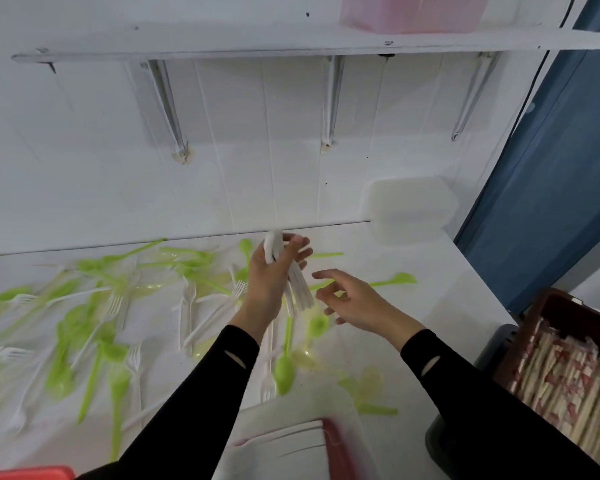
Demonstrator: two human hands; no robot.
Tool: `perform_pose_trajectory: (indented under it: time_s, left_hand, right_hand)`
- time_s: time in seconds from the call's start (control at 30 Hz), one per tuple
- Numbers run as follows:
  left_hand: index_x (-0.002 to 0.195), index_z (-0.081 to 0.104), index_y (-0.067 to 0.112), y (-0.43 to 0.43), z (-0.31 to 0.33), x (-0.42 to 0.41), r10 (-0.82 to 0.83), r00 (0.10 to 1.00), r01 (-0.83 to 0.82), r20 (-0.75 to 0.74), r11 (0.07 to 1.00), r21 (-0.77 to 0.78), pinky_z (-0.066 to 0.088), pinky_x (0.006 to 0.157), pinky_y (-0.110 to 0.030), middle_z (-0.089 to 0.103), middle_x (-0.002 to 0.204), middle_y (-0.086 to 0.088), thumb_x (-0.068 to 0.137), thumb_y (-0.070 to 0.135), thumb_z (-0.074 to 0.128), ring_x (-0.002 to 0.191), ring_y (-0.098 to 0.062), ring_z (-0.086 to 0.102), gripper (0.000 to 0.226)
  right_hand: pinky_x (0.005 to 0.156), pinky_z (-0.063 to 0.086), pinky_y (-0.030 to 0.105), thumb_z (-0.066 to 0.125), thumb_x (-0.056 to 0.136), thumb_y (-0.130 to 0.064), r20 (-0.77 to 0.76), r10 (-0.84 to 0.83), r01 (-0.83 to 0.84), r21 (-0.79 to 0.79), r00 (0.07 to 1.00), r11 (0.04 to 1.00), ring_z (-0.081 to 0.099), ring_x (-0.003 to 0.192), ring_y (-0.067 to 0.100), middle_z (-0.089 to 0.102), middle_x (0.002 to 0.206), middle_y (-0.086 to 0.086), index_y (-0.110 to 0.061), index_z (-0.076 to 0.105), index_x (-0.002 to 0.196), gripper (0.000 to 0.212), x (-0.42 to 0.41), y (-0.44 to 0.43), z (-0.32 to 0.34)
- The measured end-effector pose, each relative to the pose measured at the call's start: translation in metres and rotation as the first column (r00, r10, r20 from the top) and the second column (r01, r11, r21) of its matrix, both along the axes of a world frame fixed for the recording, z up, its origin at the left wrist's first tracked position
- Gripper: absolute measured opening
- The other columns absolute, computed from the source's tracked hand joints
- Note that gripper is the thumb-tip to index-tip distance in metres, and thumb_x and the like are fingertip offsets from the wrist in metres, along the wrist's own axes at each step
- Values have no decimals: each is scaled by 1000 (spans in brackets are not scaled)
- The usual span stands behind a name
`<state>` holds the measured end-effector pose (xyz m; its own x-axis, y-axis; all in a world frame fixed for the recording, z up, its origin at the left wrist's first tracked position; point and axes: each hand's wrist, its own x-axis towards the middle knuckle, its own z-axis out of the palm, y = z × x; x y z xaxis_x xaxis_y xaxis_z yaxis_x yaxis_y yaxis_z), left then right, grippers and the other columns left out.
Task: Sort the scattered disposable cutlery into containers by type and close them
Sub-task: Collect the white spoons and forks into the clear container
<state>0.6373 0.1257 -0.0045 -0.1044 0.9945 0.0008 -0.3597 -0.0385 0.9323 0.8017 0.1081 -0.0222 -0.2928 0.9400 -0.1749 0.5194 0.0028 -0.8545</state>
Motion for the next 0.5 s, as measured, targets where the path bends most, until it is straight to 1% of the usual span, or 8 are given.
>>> perform_pose_trajectory:
  time_s: [0.07,0.13,0.17,0.23,0.3,0.37,0.43,0.5]
  left_hand:
    - [94,62,8,2,16,-16,22,997,-18,-78,998,52,56,68,-37,66,77,-10,91,18,68,67,-24,64,12]
    - [83,62,10,2,24,-36,-90,949,102,-303,995,22,50,58,-30,63,67,-5,87,19,73,57,-18,54,15]
    - [79,62,10,0,24,-47,-186,885,190,-428,981,-34,48,57,-27,64,67,-4,85,19,76,57,-16,54,17]
    - [79,66,8,-6,12,-69,-371,679,328,-633,925,-189,49,57,-24,67,69,-1,81,19,79,61,-13,58,17]
    - [81,69,10,-15,-6,-94,-449,473,346,-758,886,-309,49,58,-25,68,71,1,78,22,82,62,-11,59,18]
    - [79,69,15,-25,-21,-110,-514,302,326,-803,847,-419,48,58,-26,66,70,1,74,25,85,61,-11,59,19]
    - [80,68,17,-37,-33,-124,-560,118,280,-820,811,-513,45,59,-21,64,76,3,72,27,85,68,-11,58,21]
    - [87,69,14,-48,-43,-131,-517,-28,240,-856,828,-507,40,62,-21,62,81,4,70,31,86,78,-12,58,29]
  right_hand:
    - [75,47,28,53,98,-28,243,77,-118,156,967,981,60,78,11,62,106,-9,-31,56,127,30,-5,-1,-13]
    - [83,44,28,50,98,-26,408,182,-290,220,895,931,52,83,8,61,110,-8,-30,61,124,28,-12,-5,-27]
    - [86,44,29,49,98,-26,465,237,-377,236,853,896,53,91,9,60,113,-7,-30,62,122,28,-18,-8,-33]
    - [91,46,32,48,98,-26,546,337,-531,246,767,811,51,112,12,56,121,-7,-31,62,123,29,-29,-15,-43]
    - [93,48,36,51,96,-26,582,442,-672,264,683,692,49,119,18,54,129,-5,-32,60,127,34,-43,-19,-55]
    - [87,53,37,54,88,-29,649,483,-780,296,588,551,57,112,26,58,131,0,-32,58,132,45,-52,-21,-63]
    - [71,58,30,48,82,-45,734,447,-845,332,511,419,66,100,25,65,125,1,-32,58,131,51,-60,-19,-76]
    - [62,57,23,38,79,-54,779,409,-867,336,475,368,69,93,17,70,116,-5,-37,64,123,54,-64,-20,-82]
